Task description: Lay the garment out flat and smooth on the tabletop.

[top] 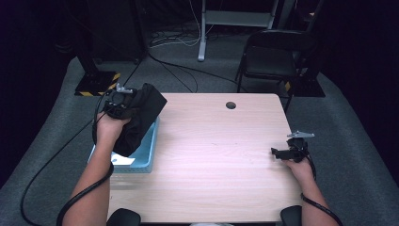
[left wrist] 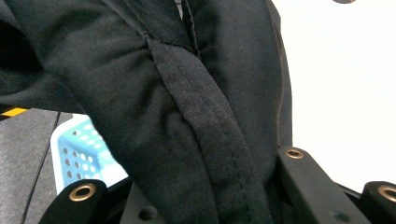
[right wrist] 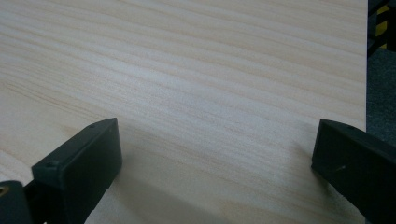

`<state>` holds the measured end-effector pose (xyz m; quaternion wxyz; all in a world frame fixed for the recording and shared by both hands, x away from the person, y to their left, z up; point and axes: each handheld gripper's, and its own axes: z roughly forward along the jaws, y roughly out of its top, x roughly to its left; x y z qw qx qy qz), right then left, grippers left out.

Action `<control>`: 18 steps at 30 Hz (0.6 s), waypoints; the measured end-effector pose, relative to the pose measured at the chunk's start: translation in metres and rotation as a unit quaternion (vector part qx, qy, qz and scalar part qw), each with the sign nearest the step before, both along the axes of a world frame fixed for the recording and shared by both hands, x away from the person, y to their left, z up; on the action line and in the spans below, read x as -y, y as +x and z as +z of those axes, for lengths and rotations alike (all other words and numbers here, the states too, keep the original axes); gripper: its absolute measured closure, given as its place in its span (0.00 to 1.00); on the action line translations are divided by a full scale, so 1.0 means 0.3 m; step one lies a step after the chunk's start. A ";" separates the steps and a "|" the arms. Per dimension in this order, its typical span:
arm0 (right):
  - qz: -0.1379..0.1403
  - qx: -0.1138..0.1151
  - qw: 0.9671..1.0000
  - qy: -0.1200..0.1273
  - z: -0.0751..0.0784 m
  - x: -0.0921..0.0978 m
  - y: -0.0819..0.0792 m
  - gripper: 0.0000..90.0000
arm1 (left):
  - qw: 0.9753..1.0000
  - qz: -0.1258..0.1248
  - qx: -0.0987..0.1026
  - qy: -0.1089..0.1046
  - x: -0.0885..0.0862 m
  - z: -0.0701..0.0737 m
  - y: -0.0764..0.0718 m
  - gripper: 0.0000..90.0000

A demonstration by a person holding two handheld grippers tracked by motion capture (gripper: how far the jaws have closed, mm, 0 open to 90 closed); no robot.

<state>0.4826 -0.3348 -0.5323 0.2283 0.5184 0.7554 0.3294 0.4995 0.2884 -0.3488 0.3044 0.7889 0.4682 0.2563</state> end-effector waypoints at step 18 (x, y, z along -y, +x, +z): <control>0.000 0.000 1.000 0.000 0.000 0.000 0.000 0.01 | 0.999 -0.037 0.006 0.008 0.108 0.023 0.007 0.78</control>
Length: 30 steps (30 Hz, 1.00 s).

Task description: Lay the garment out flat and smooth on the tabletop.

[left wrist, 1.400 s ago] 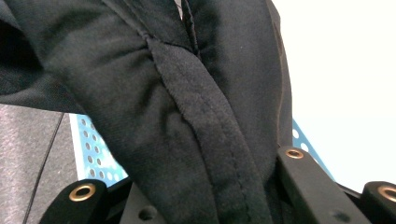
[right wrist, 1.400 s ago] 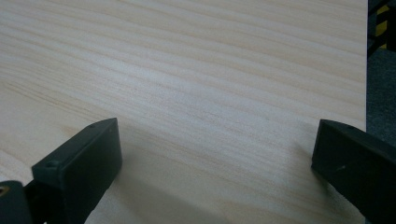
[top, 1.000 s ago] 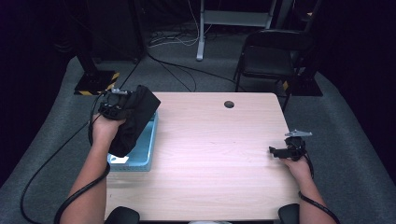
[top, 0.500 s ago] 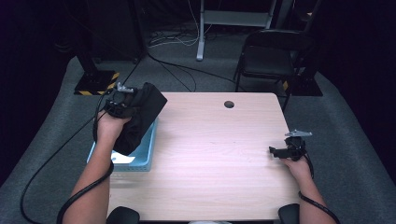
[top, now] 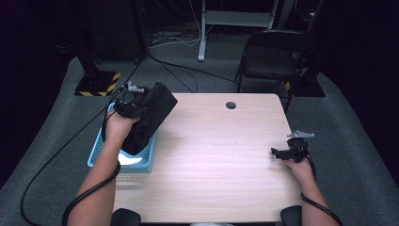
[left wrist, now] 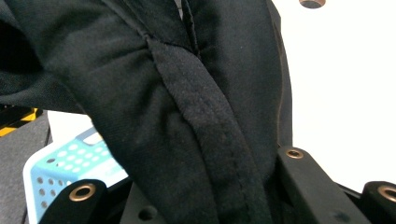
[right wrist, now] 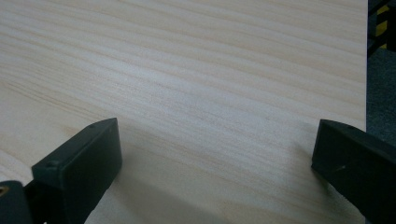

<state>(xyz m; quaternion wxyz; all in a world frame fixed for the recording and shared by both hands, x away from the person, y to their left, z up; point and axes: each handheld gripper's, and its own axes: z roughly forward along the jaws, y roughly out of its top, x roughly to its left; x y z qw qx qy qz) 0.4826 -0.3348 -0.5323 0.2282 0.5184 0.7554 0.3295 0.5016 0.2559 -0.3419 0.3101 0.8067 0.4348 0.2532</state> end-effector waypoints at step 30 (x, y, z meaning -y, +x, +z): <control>0.001 0.000 1.000 0.000 0.000 0.000 0.000 0.01 | 0.998 -0.068 0.000 0.011 0.221 0.026 0.016 0.78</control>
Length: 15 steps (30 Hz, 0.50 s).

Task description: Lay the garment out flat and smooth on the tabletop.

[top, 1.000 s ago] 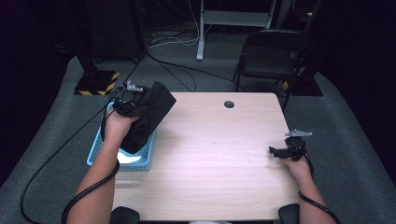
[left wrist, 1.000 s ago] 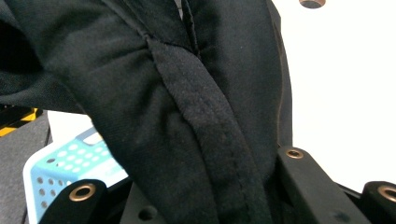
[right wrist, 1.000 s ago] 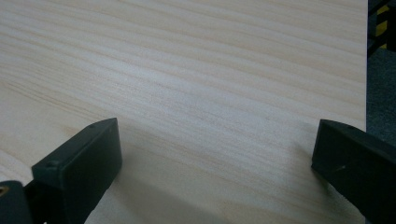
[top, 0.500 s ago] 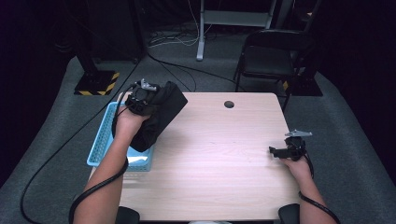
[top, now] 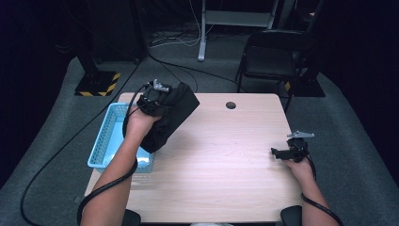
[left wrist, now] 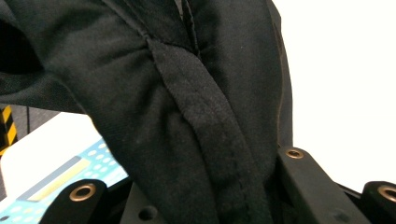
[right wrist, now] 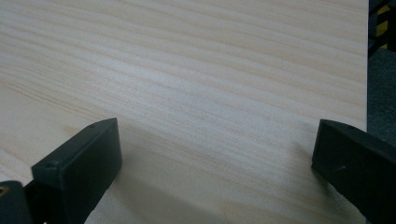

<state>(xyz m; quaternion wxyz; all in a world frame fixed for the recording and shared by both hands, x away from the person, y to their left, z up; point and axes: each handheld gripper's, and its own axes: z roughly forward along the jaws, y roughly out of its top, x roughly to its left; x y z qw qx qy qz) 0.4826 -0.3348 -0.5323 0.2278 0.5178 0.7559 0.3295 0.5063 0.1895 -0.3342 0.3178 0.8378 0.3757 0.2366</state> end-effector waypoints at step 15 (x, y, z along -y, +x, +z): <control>0.001 0.000 1.000 0.000 0.000 0.000 0.000 0.01 | 0.999 -0.029 -0.019 0.014 0.101 -0.065 0.012 0.78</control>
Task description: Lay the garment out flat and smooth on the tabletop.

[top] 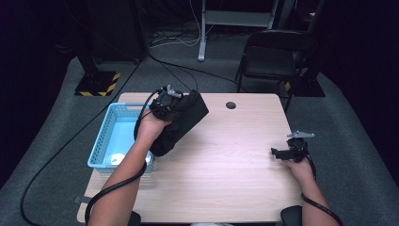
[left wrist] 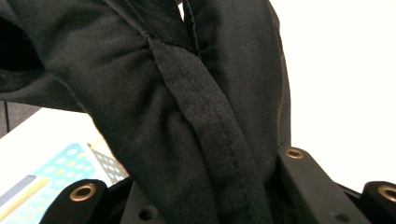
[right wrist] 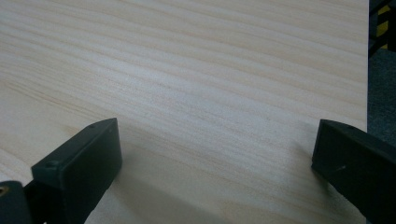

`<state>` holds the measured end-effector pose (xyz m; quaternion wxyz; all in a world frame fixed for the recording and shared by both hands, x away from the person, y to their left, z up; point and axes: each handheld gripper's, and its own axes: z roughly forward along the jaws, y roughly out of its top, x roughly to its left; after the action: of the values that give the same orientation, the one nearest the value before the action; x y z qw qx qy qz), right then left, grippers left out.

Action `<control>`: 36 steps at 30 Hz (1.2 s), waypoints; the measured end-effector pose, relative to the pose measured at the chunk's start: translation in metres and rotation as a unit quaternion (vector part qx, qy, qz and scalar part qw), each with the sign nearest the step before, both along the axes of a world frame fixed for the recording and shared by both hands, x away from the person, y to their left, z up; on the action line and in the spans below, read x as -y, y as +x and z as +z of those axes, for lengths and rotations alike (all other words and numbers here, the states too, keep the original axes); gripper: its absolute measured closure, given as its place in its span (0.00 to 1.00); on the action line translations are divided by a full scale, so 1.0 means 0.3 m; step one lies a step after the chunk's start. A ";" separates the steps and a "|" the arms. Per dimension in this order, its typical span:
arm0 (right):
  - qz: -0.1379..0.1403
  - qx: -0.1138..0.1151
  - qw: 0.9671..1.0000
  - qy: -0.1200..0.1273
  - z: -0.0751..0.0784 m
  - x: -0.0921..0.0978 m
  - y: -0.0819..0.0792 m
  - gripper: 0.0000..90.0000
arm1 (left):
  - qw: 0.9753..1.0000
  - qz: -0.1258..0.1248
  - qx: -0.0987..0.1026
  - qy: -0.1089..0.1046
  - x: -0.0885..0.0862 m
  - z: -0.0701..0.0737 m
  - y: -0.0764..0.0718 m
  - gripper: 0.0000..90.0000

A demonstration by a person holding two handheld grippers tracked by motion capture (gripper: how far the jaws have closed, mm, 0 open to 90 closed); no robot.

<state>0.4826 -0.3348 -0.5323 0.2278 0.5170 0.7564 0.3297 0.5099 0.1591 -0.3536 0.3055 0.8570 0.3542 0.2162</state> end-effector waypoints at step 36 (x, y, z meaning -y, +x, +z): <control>0.001 0.000 1.000 0.001 0.000 -0.001 0.000 0.01 | 0.998 -0.047 -0.028 0.014 0.185 -0.107 0.012 0.78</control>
<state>0.4826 -0.3346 -0.5323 0.2272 0.5164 0.7567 0.3303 0.5134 0.1037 -0.3856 0.2936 0.8825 0.3187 0.1827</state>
